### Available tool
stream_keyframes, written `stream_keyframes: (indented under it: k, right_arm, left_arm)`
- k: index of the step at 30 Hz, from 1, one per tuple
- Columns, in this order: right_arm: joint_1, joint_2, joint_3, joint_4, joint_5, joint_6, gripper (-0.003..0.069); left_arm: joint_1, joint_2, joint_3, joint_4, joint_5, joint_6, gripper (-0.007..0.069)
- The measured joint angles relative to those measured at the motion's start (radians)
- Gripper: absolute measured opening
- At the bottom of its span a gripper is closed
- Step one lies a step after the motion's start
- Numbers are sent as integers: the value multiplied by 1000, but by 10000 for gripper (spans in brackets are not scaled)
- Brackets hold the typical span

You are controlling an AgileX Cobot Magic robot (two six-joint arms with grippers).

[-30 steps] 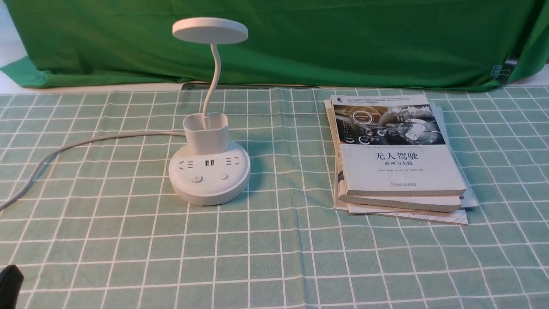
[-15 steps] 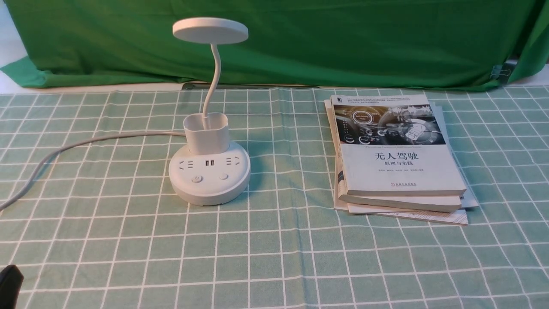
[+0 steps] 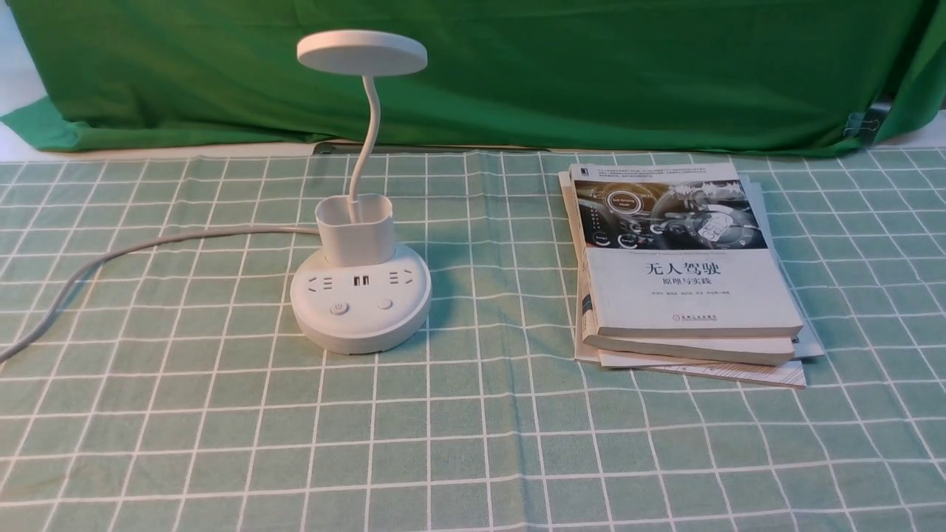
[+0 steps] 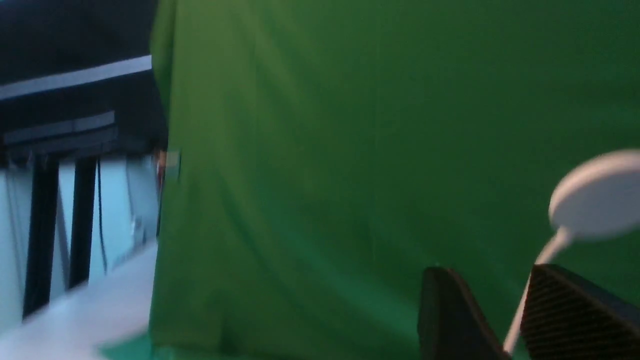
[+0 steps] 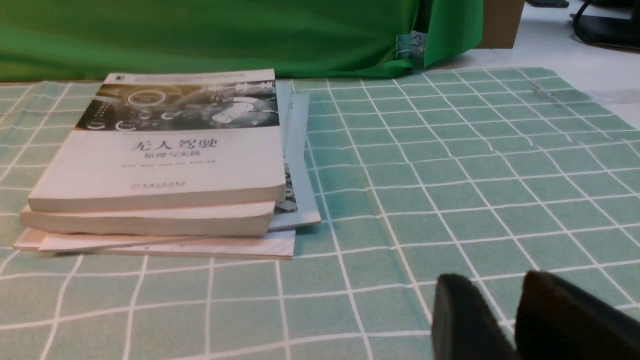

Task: Turn on the table lamp.
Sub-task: 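Press the power button on the lamp base to turn the lamp on with the left gripper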

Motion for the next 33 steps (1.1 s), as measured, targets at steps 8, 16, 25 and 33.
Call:
stream_keyframes:
  k: [8,16,25,33]
  right_arm:
    - [0,0,0,0,1,0,238]
    - [0,0,0,0,1,0,238]
    - [0,0,0,0,1,0,238]
    - [0,0,0,0,1,0,238]
  left_arm:
    - [0,0,0,3,-409,-17,237]
    - [0,-5,-153,4,-463,-34,237]
    - [0,245,-711,12,557,0,237]
    - [0,674,-656,-20,906,-85,146]
